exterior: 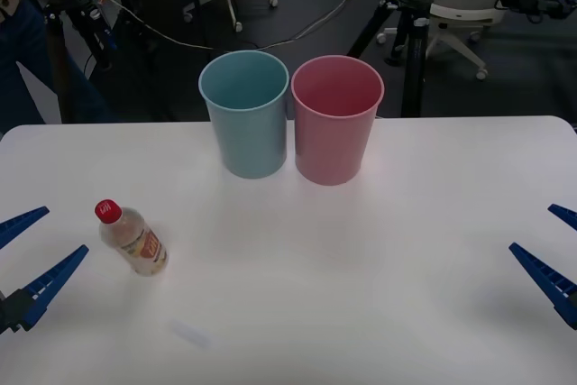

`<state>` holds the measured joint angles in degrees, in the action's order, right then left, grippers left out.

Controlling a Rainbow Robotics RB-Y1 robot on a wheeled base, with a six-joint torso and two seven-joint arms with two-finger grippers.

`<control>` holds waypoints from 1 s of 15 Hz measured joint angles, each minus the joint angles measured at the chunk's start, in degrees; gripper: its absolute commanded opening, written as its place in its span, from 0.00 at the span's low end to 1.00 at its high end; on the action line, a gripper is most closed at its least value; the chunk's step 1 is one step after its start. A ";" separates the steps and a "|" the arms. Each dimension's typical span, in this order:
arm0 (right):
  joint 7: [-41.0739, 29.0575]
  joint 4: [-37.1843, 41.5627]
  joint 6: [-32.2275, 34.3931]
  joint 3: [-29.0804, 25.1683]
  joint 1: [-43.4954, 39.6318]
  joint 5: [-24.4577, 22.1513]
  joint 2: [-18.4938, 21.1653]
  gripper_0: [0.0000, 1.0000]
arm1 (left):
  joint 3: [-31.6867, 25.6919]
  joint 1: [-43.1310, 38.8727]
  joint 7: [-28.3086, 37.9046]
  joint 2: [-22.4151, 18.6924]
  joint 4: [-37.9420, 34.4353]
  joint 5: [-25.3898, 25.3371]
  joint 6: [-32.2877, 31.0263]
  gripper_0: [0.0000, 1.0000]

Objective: Grasp the object on the table and drop it into the matching bin: aluminum can to the light blue bin, PET bottle to the pink bin.

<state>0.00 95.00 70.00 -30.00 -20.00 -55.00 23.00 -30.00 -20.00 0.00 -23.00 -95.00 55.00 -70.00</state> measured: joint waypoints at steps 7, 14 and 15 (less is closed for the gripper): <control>0.00 0.00 0.00 0.00 0.00 0.00 0.00 1.00 | 0.73 -2.04 -1.70 -1.52 -0.26 -0.98 1.32 1.00; 0.00 0.00 0.00 0.00 0.00 0.00 0.00 1.00 | 4.03 -2.41 -17.93 -2.69 8.30 -5.74 2.32 1.00; 0.00 0.00 0.00 0.00 0.00 0.00 0.00 1.00 | 5.38 -2.27 -19.55 -3.29 10.05 -6.77 2.32 1.00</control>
<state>0.00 95.00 70.00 -30.00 -20.00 -55.00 23.00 -24.62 -22.27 -19.55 -26.29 -84.95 48.23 -67.68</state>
